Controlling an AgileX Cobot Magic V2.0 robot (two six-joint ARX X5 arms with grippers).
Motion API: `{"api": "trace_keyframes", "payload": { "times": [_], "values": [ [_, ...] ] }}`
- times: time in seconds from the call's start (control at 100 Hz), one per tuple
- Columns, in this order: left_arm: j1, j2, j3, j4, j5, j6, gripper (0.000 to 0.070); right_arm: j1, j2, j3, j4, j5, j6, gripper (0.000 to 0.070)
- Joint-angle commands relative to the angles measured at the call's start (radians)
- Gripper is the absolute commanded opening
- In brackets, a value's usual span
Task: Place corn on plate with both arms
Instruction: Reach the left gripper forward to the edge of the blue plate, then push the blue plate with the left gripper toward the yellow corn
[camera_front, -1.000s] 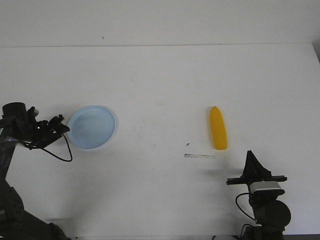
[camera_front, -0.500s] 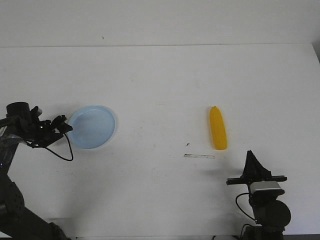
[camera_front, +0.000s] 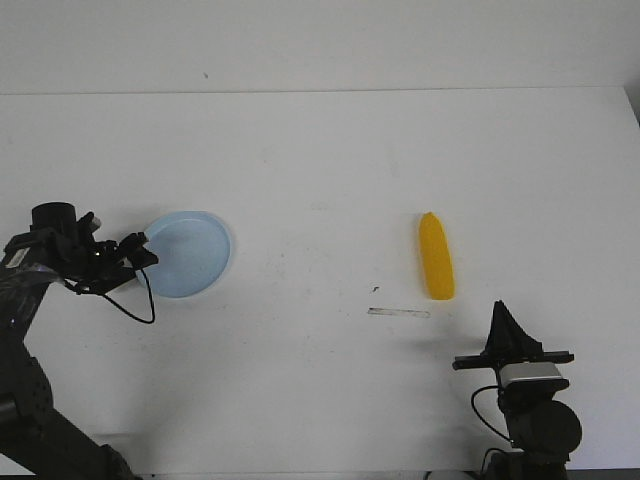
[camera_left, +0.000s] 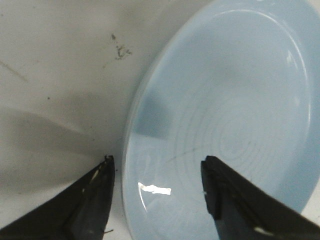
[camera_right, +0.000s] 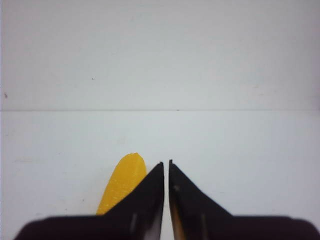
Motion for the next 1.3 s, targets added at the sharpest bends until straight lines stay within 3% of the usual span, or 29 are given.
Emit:
{"api": "trace_keyframes", "payload": {
  "times": [0.0,0.17,0.31,0.44,0.53,0.99,1.29],
  "values": [
    [-0.003,0.03,0.017,-0.006,0.005,0.016,0.0326,0.0,0.002,-0.001,0.01,0.0,0.01,0.0015],
    [-0.018,0.043,0.017,-0.01,0.005,0.017,0.0299,0.0,0.002,-0.001,0.01,0.0,0.009,0.0015],
    [-0.024,0.054,0.017,-0.011,0.005,0.016,0.0209,0.0,0.002,-0.001,0.01,0.0,0.009,0.0015],
    [-0.024,0.055,0.017,-0.011,0.005,0.017,0.0064,0.0,0.002,-0.001,0.01,0.0,0.009,0.0015],
    [-0.024,0.055,0.017,-0.011,0.005,0.017,0.0,0.0,0.002,-0.001,0.01,0.0,0.01,0.0015],
    [-0.111,-0.029,0.017,-0.064,0.013,0.009,0.0,0.0,0.002,-0.001,0.01,0.0,0.009,0.0015],
    [-0.269,-0.066,0.017,-0.061,0.013,-0.035,0.0,0.0,0.002,-0.001,0.01,0.0,0.01,0.0015]
  ]
}}
